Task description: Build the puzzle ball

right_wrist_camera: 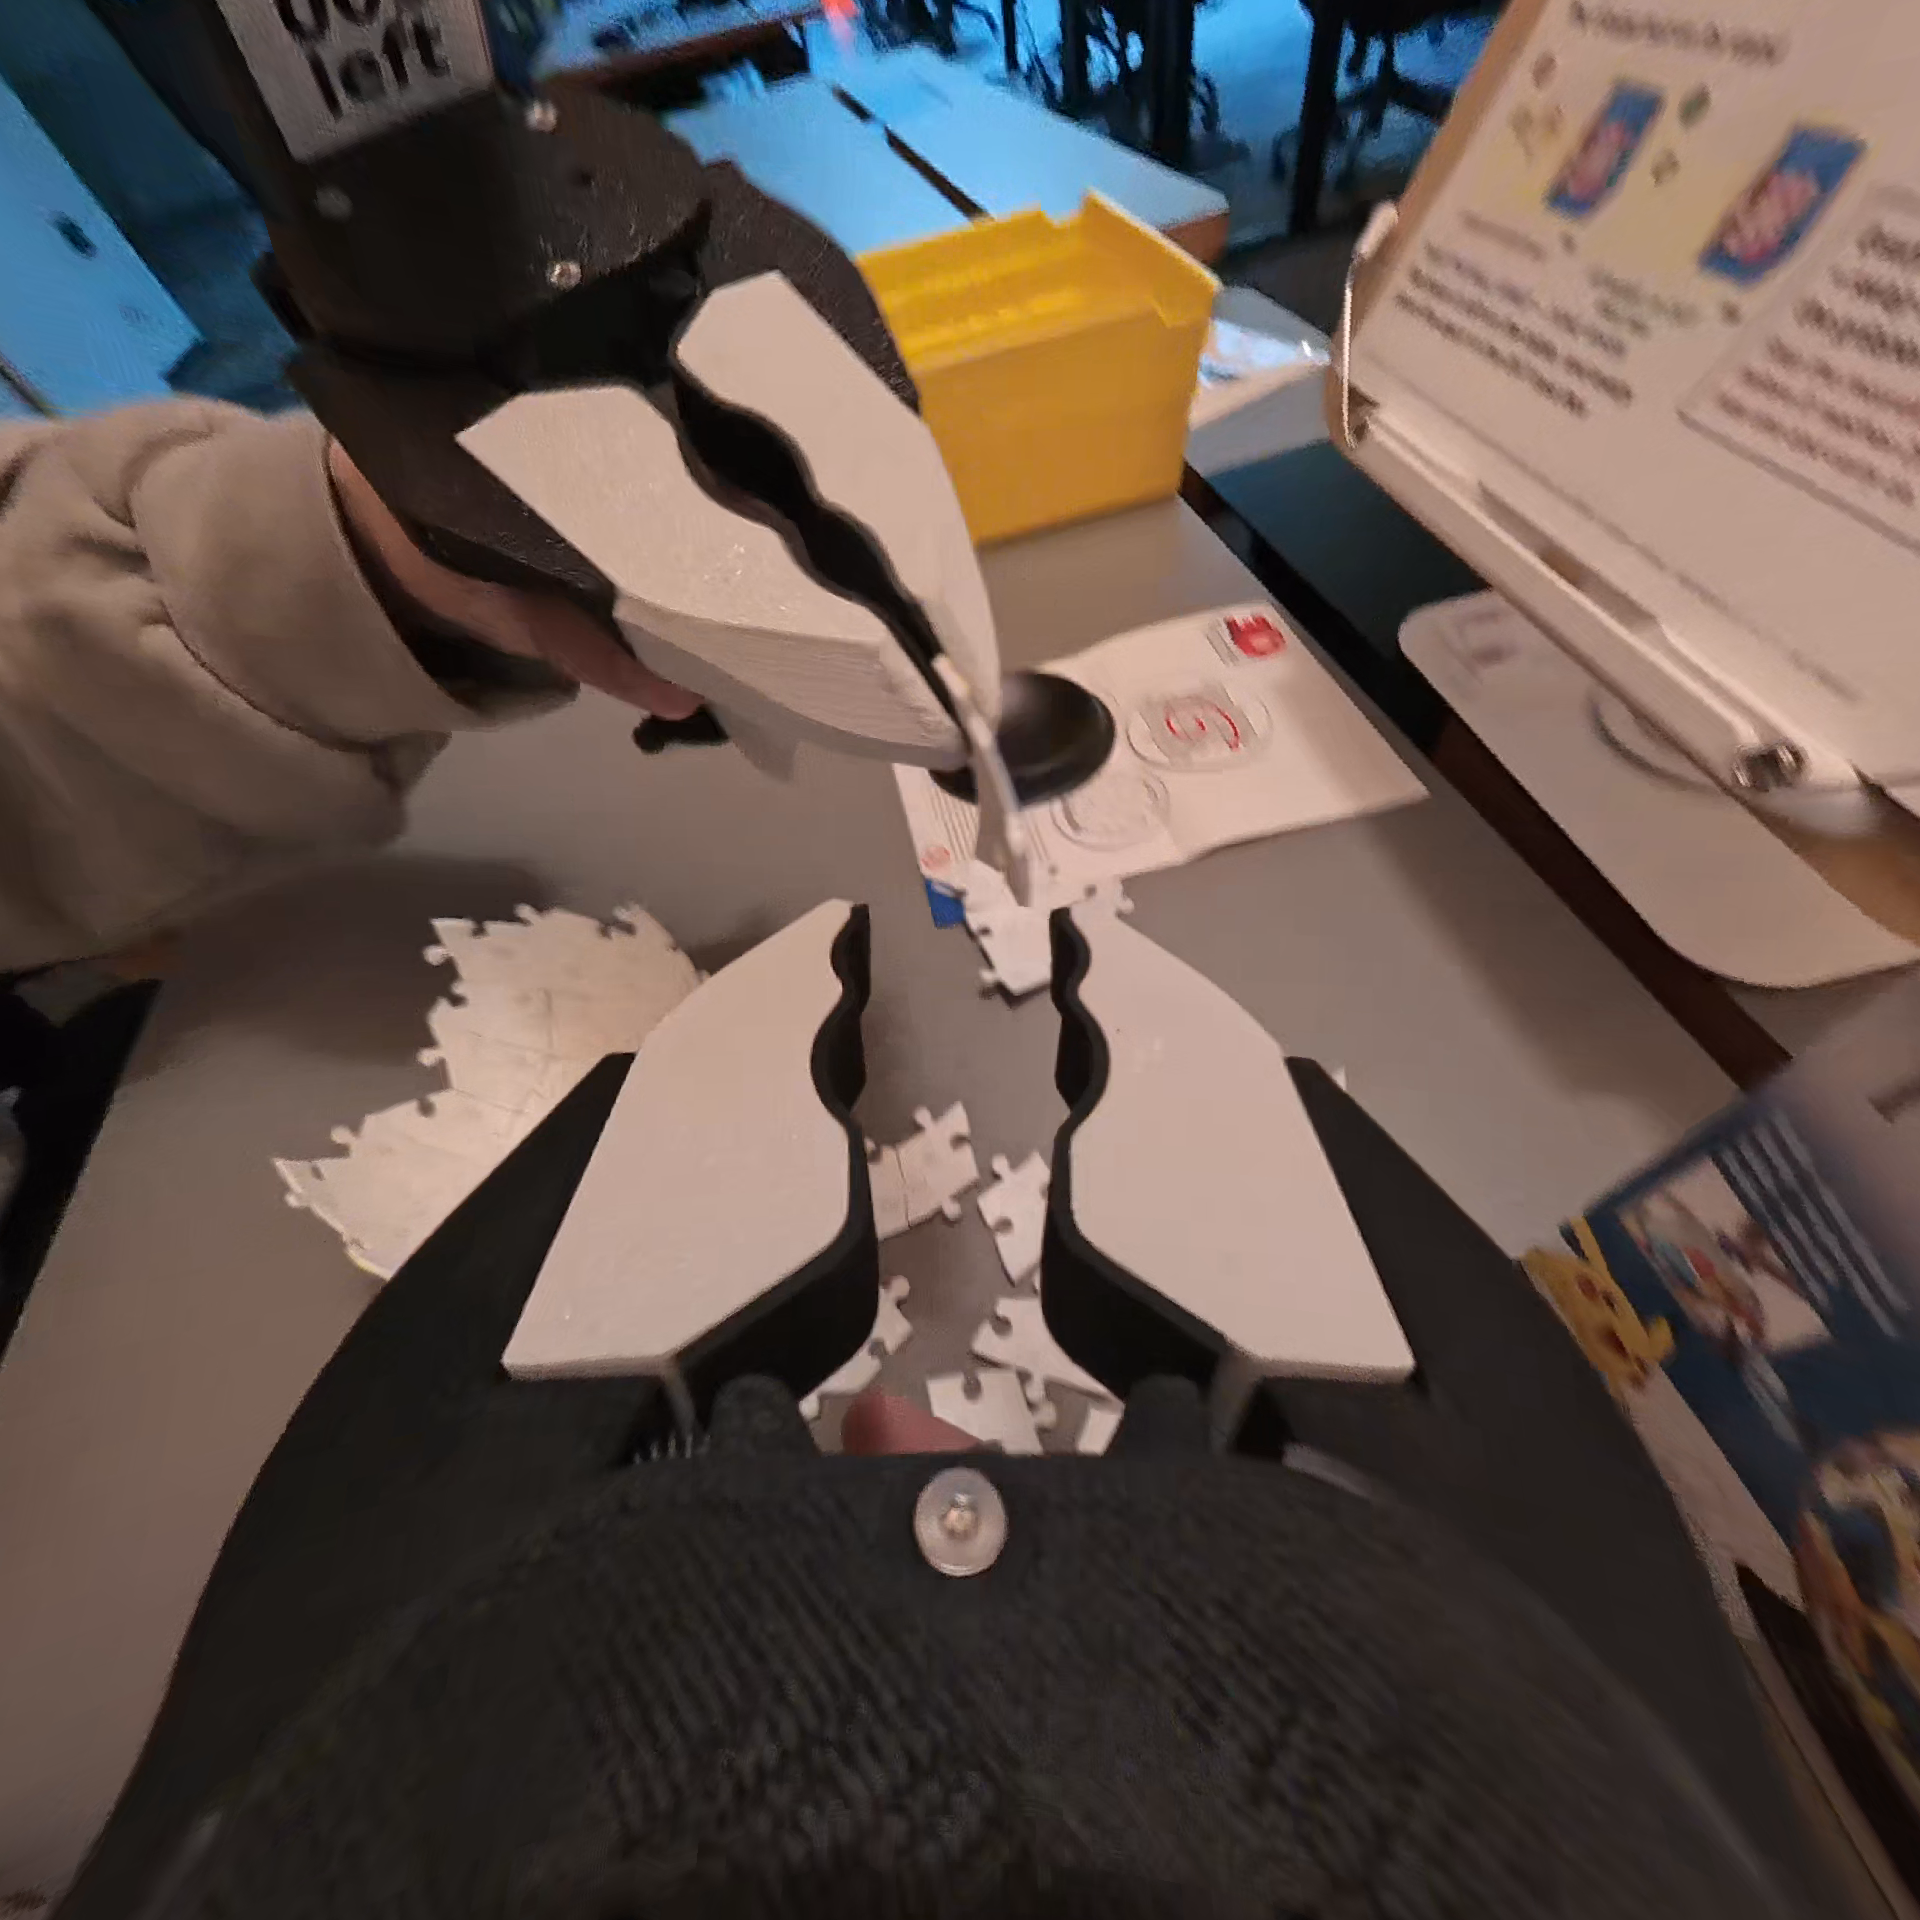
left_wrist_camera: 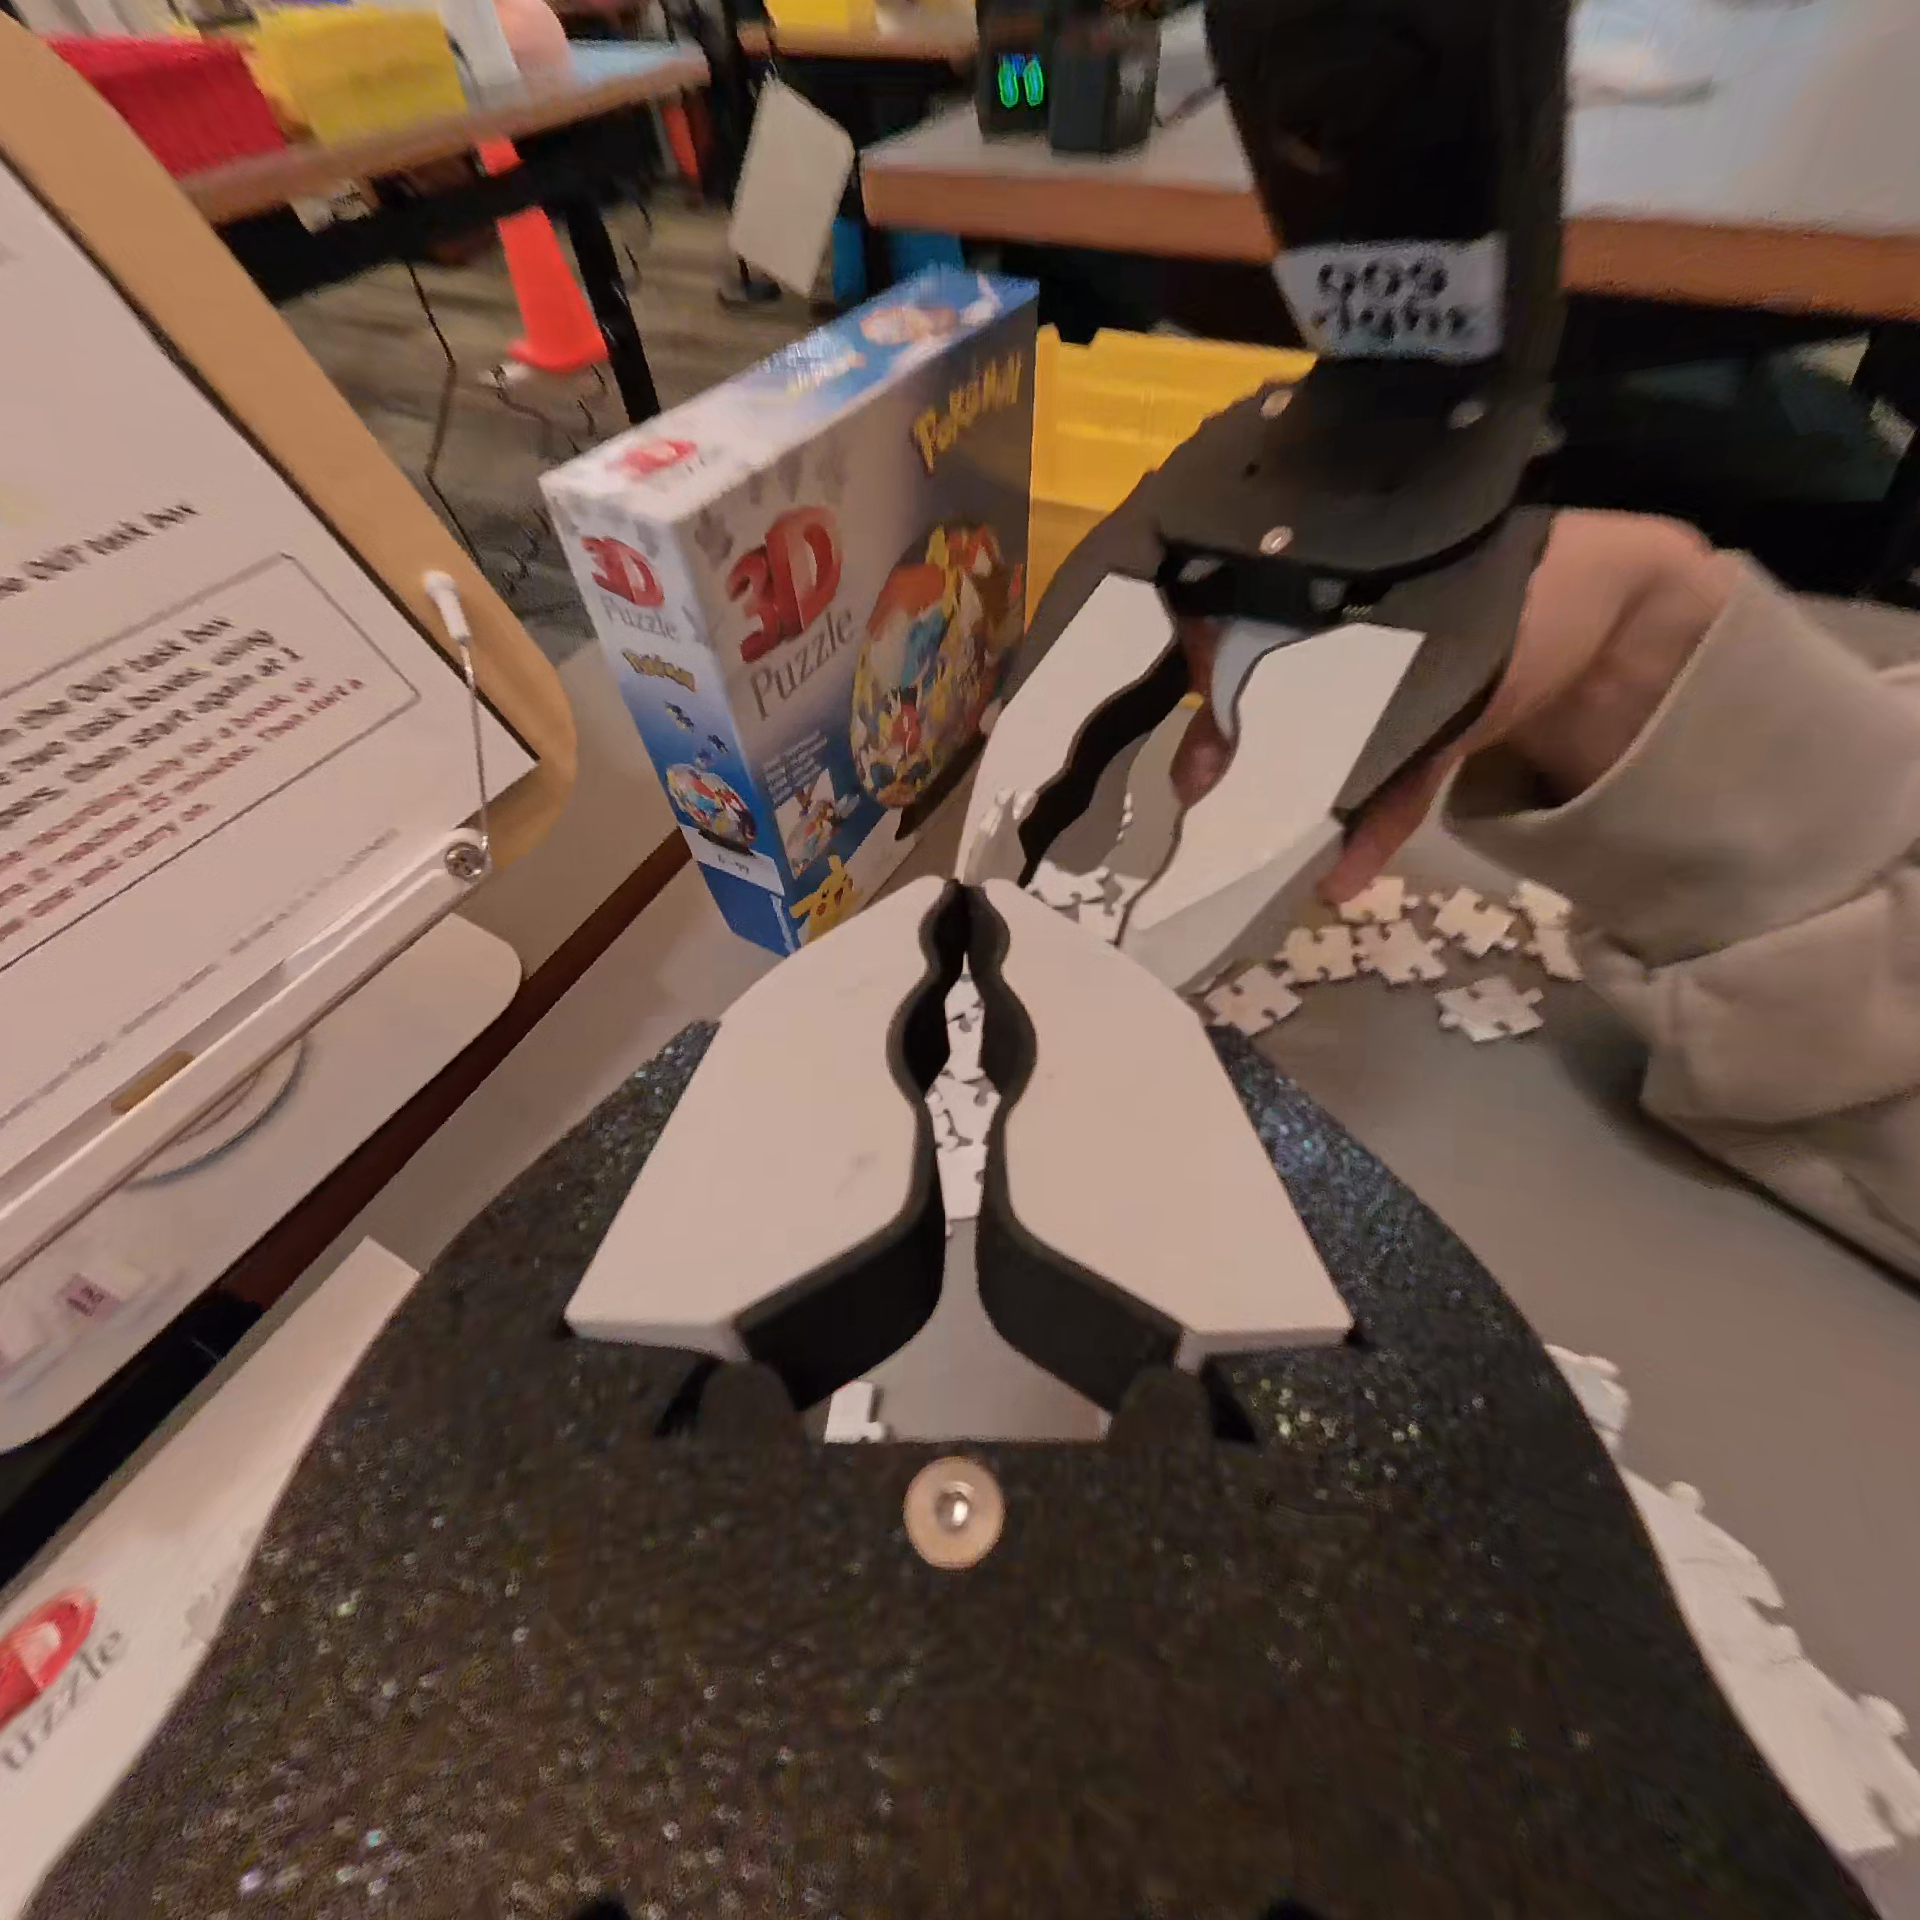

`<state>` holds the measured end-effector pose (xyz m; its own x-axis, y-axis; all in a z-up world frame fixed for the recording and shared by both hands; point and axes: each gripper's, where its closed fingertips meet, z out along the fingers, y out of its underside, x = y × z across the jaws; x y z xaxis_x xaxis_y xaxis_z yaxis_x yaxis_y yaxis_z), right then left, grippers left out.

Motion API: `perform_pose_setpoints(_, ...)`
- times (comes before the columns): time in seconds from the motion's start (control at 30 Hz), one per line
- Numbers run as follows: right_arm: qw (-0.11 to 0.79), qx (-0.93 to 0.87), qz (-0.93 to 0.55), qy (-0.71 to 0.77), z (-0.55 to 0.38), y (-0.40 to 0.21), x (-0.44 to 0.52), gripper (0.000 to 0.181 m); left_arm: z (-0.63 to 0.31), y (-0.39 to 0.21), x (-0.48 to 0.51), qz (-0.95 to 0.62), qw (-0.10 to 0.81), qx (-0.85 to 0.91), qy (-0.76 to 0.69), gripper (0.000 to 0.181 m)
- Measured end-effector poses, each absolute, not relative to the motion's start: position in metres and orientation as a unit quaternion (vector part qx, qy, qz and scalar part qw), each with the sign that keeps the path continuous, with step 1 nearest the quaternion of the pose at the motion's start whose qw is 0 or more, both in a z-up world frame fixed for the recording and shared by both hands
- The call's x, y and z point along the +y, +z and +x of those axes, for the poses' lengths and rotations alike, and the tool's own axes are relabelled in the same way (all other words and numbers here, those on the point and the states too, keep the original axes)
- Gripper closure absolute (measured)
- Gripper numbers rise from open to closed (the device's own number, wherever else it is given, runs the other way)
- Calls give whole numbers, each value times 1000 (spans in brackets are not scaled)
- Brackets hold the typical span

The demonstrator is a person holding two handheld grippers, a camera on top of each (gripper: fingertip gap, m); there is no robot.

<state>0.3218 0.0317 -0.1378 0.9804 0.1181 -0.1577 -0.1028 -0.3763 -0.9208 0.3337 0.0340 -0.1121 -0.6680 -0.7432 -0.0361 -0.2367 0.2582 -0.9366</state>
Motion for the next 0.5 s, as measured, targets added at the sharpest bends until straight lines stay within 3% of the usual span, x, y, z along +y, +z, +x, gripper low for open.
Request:
perform_pose_setpoints(0.27,653,-56,-743,138,291,-91,50,164,290,-75,54,-385,236,657,-603,181)
perform_pose_setpoints(0.4,666,-86,-733,109,282,-82,57,178,281,-80,61,-402,244,649,-598,181)
perform_pose_setpoints(0.5,646,-104,-749,103,275,-89,61,179,275,-85,65,-413,243,644,-596,181)
